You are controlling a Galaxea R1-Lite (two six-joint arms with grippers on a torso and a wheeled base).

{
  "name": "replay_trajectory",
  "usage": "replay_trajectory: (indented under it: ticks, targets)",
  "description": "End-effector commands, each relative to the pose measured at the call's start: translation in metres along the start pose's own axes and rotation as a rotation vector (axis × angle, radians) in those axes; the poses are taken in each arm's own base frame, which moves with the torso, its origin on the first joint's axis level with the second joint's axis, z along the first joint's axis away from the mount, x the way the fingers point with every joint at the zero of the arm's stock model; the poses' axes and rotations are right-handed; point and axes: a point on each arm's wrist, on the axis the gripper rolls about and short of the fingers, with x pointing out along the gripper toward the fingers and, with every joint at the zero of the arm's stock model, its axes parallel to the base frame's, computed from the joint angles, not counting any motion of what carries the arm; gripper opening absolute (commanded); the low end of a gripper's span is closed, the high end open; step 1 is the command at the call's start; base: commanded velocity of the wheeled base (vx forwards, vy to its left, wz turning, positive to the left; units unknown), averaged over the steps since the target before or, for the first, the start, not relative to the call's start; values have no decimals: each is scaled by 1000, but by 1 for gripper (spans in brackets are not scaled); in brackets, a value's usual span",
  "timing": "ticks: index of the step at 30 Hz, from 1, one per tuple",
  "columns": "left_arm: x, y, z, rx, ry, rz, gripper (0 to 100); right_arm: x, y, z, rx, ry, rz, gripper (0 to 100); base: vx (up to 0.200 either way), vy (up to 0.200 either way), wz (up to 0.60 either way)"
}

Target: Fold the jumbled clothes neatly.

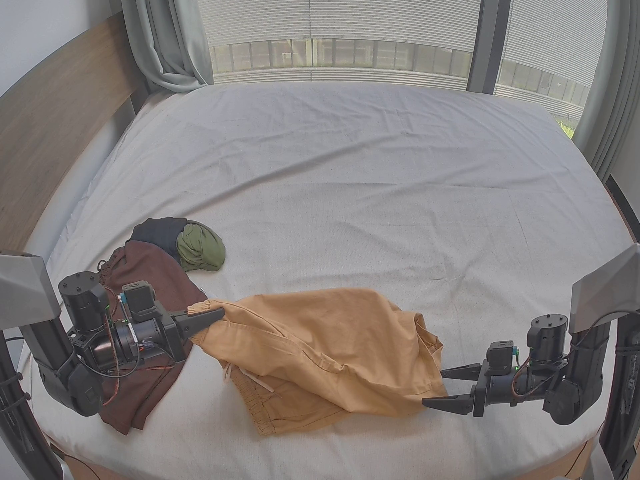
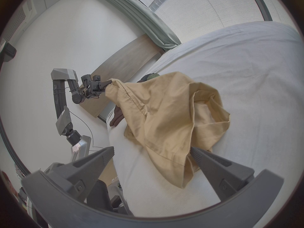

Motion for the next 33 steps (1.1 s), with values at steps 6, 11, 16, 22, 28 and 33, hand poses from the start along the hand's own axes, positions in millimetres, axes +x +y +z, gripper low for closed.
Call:
replay_trajectory:
  ticks: [6,11,16,22,28,33]
  targets:
    - [0,0,0,1,-1,0,0,14,8,-11,10,60,51,100,0,0,0]
    - [0,0,0,-1,1,-1,0,18,8,-9,-5,55,62,100,0,0,0]
    - [0,0,0,0,0,0,0,20,5,-7,-11,44,59,100,0,0,0]
    - [0,0,0,0,0,0,0,22,2,-5,-11,35,54,0,0,0,0]
    - [0,0,0,2,-2,-1,0,16,-2,-1,-7,12,33,0,0,0,0]
    - [0,-1,1,5,-5,-1,0,3,-2,16,-33,-54,9,0,0,0,0]
